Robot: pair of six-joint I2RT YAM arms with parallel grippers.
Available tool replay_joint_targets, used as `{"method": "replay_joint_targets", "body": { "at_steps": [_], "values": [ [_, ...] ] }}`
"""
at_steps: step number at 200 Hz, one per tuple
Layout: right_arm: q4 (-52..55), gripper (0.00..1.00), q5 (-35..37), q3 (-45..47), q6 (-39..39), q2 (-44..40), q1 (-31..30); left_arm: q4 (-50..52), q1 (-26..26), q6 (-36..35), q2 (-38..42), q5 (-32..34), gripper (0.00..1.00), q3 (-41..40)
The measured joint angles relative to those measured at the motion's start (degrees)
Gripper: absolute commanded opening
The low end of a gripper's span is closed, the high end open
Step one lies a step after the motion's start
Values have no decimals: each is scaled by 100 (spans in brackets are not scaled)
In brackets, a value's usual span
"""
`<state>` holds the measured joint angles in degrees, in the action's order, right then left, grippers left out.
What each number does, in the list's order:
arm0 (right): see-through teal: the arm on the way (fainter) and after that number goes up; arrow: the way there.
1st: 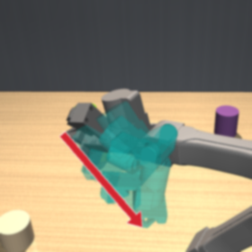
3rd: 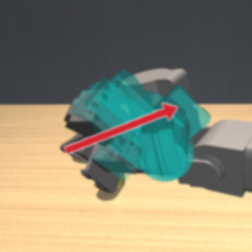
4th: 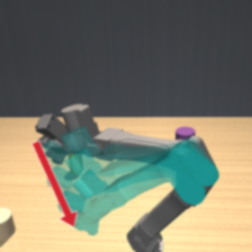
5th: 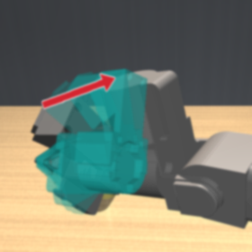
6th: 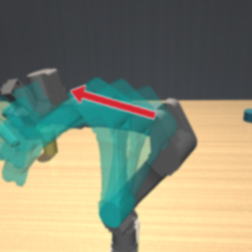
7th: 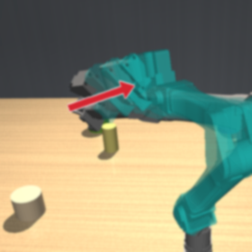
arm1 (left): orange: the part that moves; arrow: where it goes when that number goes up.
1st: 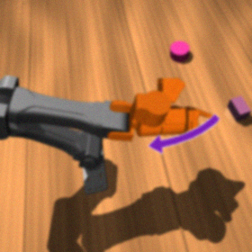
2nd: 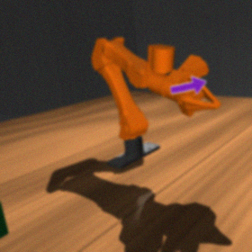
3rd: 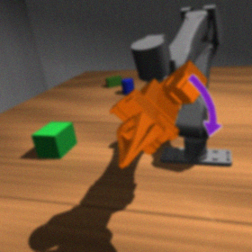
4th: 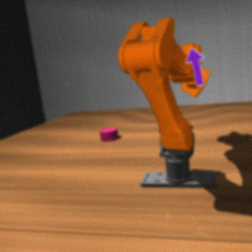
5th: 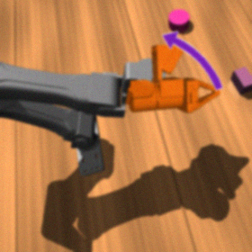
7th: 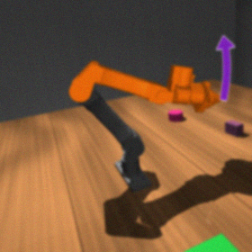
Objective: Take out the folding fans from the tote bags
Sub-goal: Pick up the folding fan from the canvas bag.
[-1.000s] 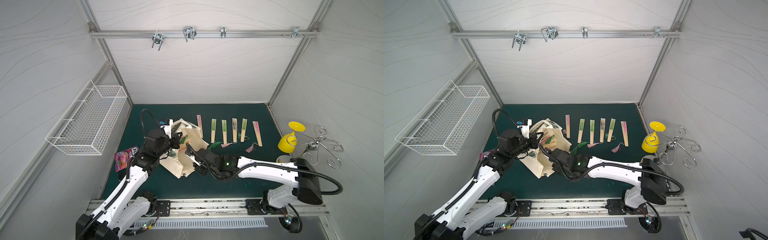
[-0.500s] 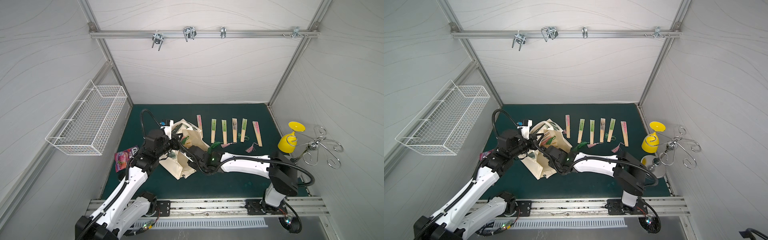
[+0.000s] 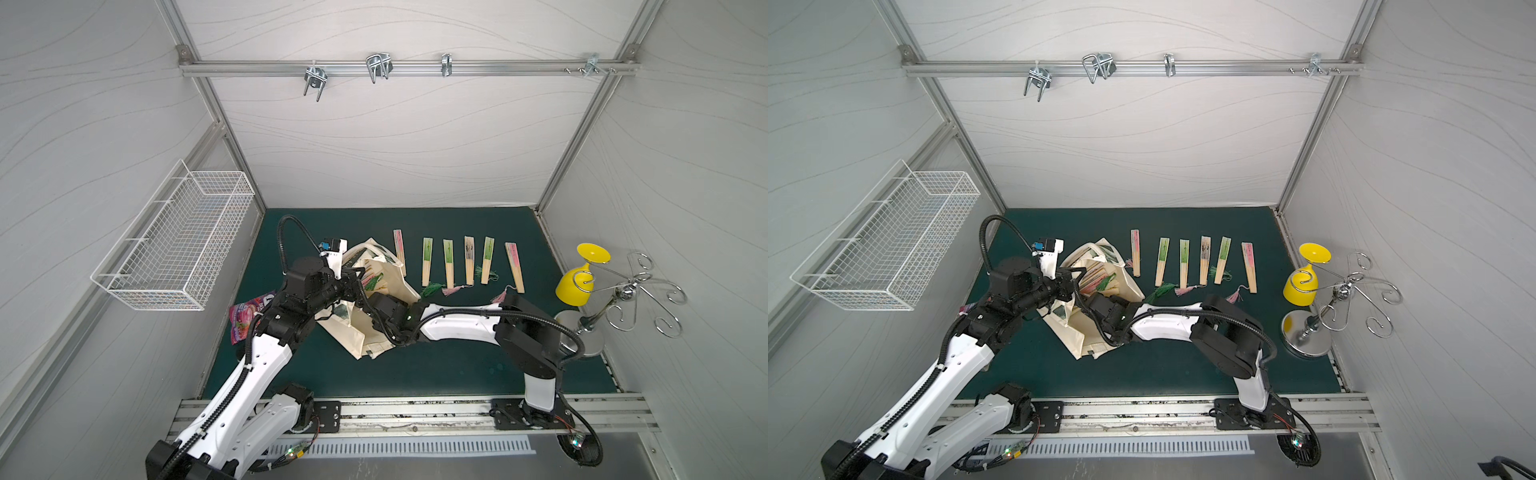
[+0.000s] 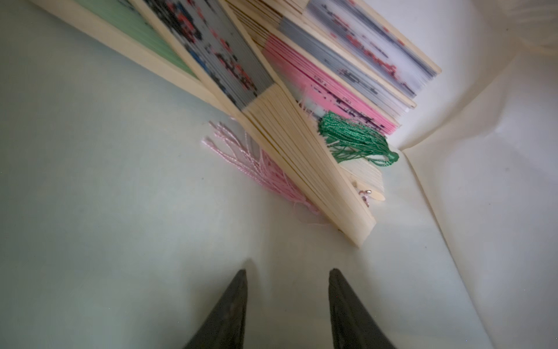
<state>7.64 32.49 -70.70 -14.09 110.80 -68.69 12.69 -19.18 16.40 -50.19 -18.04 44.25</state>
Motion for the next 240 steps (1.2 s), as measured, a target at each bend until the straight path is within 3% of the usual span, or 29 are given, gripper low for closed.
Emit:
{"method": "replay_joint_targets", "body": {
  "at_steps": [115,140,197,240],
  "values": [
    [-780,44,944,-413,-1237,890,-2,317,11,-669,-4,-817,0,212],
    [-960,39,1056,-479,-1499,1010,-2,442,13,-774,-50,-896,0,269],
    [-981,17,1088,-446,-1635,1019,-2,450,17,-839,-103,-973,0,302],
    [-730,8,1005,-374,-1596,807,-52,507,0,-828,-201,-901,0,422]
  ]
}}
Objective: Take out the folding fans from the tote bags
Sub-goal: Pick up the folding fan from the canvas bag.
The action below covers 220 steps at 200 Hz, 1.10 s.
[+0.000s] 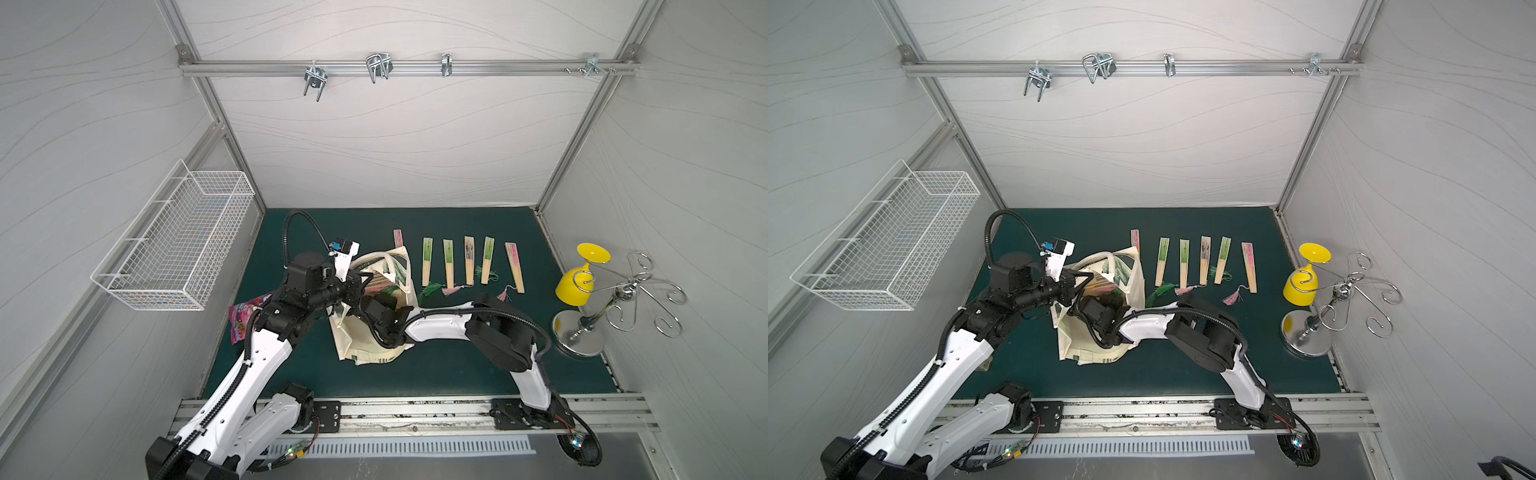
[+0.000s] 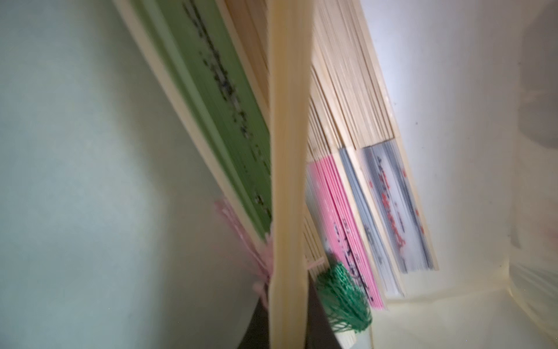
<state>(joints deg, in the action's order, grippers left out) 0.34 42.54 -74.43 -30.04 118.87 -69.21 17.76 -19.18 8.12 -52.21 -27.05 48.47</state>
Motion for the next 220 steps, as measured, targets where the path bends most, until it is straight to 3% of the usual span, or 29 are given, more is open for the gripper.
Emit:
{"method": "replay_joint_targets", "body": {
  "at_steps": [53,71,134,177,220],
  "values": [
    [466,8,-13,13,98,-297,-205,109,-13,48,-46,356,0,157],
    [719,17,-98,11,210,-398,-286,120,-28,68,-46,481,0,157],
    [1488,26,-1139,13,881,-581,-352,133,-37,125,-79,678,0,157],
    [1687,23,-1700,35,1204,-632,-157,68,-31,131,-87,726,0,157],
    [1930,35,-2361,70,1471,-807,107,-55,-2,144,-101,839,0,157]
  ]
}}
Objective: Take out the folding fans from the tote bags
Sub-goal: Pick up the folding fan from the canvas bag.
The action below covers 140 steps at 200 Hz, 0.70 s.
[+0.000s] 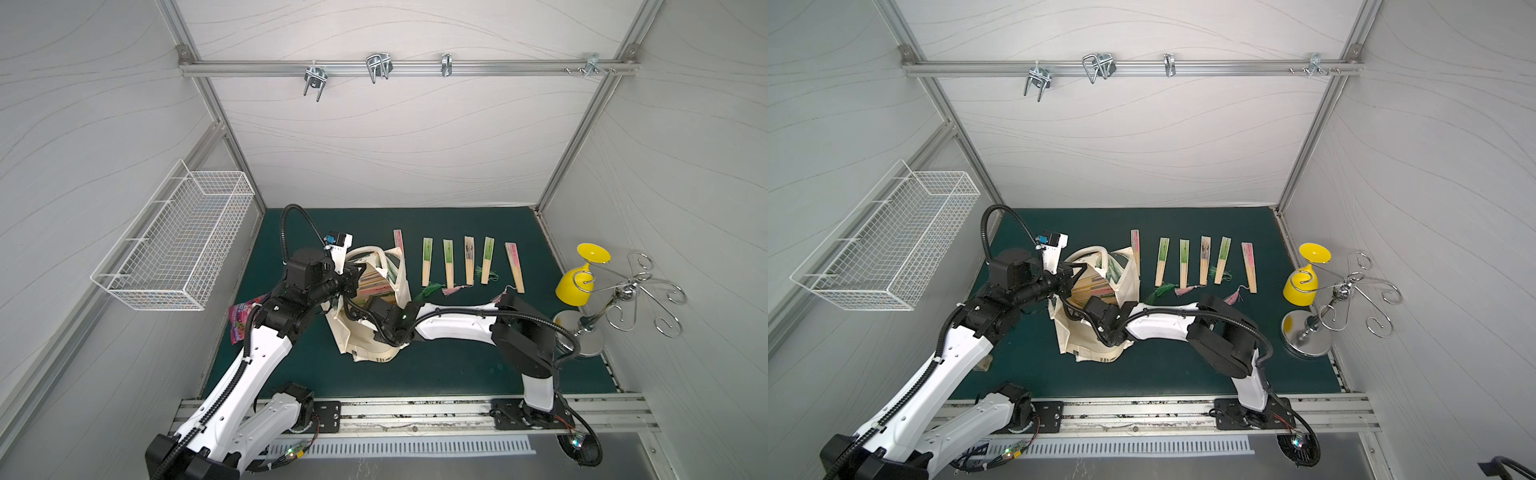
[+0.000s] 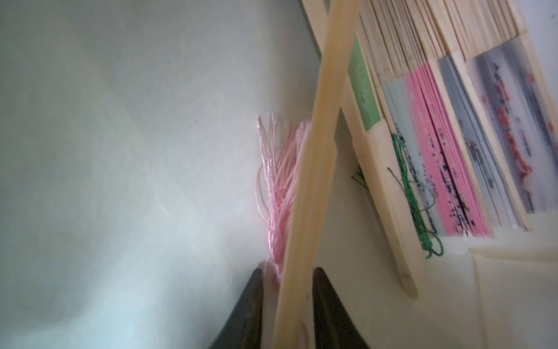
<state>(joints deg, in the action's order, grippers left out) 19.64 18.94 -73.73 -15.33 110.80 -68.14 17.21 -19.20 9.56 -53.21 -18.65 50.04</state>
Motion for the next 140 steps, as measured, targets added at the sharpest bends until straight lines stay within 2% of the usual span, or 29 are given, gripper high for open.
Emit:
{"method": "replay_joint_targets", "body": {
  "at_steps": [47,85,140],
  "values": [
    [291,37,-841,0,369,-109,304,-26,0,7,-24,33,0,0],
    [328,35,-1034,-9,595,-111,402,-22,0,7,-42,33,0,0],
    [448,46,-1180,-120,699,-39,415,-22,2,7,-48,37,0,0]
  ]
}}
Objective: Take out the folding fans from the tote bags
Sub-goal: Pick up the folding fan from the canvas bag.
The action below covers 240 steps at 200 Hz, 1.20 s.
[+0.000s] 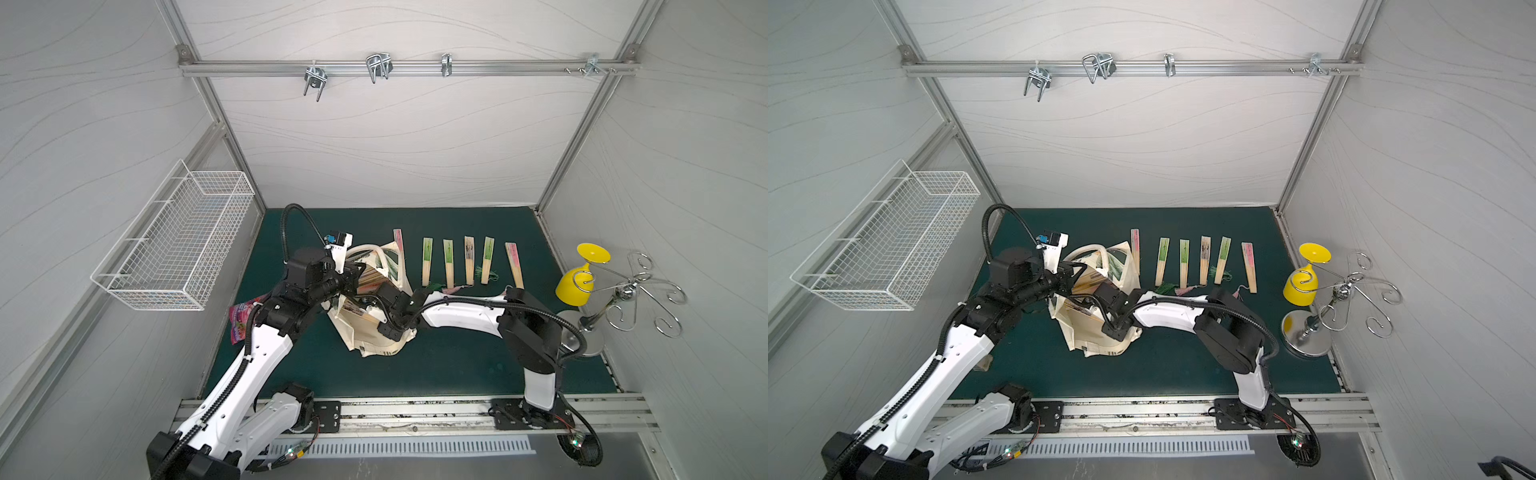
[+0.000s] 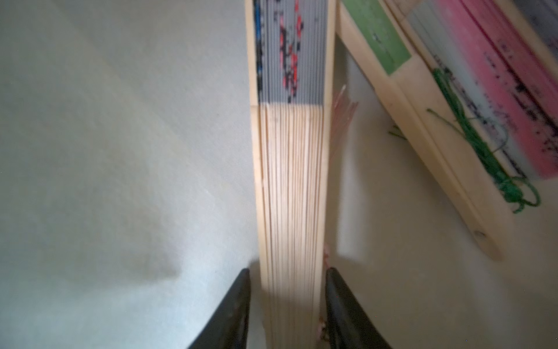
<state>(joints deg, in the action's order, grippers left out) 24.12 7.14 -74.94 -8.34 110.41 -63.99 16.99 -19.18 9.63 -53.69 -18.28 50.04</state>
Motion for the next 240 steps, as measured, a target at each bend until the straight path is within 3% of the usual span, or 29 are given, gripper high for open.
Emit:
{"method": "replay_joint_targets", "body": {
  "at_steps": [100,216,240],
  "values": [
    [-50,43,-398,-280,142,326,140,7,4,33,-15,42,0,-2],
    [-369,44,-190,-656,107,688,129,-57,7,120,-59,35,0,-4],
    [-400,40,-160,-656,136,688,129,-59,7,131,-59,33,0,-4]
  ]
}}
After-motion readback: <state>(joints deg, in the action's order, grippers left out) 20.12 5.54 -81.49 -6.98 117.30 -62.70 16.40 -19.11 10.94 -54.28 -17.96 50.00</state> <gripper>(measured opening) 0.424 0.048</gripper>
